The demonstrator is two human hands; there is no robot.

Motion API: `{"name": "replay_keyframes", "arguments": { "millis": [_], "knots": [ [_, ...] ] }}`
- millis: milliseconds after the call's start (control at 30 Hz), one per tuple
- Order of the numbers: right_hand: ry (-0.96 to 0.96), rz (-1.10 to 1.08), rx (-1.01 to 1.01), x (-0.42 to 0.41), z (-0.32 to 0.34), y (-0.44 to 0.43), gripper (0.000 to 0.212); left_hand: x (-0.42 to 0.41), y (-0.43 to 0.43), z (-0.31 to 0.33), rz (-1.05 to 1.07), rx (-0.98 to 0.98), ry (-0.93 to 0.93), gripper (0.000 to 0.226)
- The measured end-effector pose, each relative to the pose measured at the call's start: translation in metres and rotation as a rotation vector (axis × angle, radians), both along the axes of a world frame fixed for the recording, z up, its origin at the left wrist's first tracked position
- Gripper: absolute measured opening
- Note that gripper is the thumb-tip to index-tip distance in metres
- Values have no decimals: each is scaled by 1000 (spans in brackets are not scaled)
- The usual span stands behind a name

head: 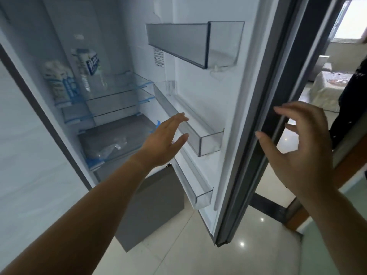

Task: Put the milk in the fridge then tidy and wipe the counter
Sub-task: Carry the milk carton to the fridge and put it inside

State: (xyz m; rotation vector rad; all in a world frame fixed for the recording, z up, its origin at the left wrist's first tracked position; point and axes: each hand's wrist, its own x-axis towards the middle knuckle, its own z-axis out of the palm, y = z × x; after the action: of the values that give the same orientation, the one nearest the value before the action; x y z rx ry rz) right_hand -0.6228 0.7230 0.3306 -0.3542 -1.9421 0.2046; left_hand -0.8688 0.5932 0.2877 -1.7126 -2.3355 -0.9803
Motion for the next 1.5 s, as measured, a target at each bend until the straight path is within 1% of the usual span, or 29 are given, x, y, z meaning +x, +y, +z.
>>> {"name": "replay_keyframes", "arguments": {
  "millis": [100, 267, 400, 500, 700, 967, 1100, 1267, 1367, 1500],
  "knots": [
    [64, -21, -14, -20, -1, -30, 51, -13, -32, -1, 27, -20, 9, 49],
    [178, 1, 76, -59, -6, -80, 57, -37, -100, 0, 126, -56, 61, 51],
    [198, 10, 5, -90, -11, -111, 68, -60, -160, 4, 239, -52, 64, 51],
    [228, 13, 1, -117, -15, -136, 72, -81, -202, 8, 335, -77, 31, 53],
    [220, 178, 26, -177, -18, -183, 70, -124, -256, 22, 522, -6, 5, 49],
    [176, 393, 17, -278, -13, -222, 68, -176, -279, 27, 651, 63, 22, 48],
    [177, 462, 35, -334, -17, -226, 71, -214, -277, 25, 719, 86, 7, 47],
    [225, 523, 104, -393, -19, -223, 72, -268, -270, 22, 818, 137, -38, 45],
    [233, 547, 148, -417, -22, -218, 76, -294, -259, 23, 823, 173, -55, 44],
    [167, 574, 218, -437, -25, -209, 66, -315, -244, 26, 825, 255, -161, 45]
  ]
}}
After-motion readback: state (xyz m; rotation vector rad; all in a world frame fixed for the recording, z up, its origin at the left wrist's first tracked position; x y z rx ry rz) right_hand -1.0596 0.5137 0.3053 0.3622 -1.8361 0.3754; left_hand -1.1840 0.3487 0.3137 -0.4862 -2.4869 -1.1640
